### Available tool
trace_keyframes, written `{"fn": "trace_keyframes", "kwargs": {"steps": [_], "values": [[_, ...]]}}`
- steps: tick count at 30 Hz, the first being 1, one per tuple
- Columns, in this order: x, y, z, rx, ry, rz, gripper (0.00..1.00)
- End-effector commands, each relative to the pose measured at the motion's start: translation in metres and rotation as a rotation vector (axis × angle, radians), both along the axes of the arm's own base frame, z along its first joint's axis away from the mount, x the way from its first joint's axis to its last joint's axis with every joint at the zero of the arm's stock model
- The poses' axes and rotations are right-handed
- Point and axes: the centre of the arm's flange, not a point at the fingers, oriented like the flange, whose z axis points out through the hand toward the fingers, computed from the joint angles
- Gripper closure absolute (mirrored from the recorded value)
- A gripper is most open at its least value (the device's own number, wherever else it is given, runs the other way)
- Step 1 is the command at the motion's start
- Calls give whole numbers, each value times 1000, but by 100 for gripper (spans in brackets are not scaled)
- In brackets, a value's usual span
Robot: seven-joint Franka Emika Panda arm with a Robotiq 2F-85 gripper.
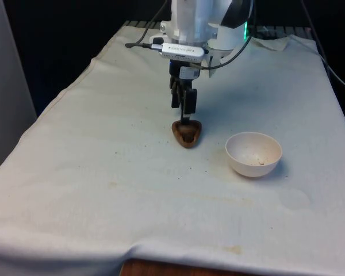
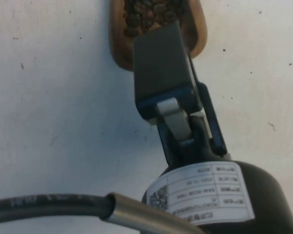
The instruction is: Pour the coffee beans from the cup into the bowl.
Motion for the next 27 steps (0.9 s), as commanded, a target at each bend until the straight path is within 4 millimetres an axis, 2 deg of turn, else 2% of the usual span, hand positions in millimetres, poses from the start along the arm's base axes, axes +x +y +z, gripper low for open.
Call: {"fn": "trace_keyframes", "kwargs": {"steps": [1,27], "values": [[1,-1,0,4,-16,-14,0],[-2,-5,-8,18,-51,-103,0]]}}
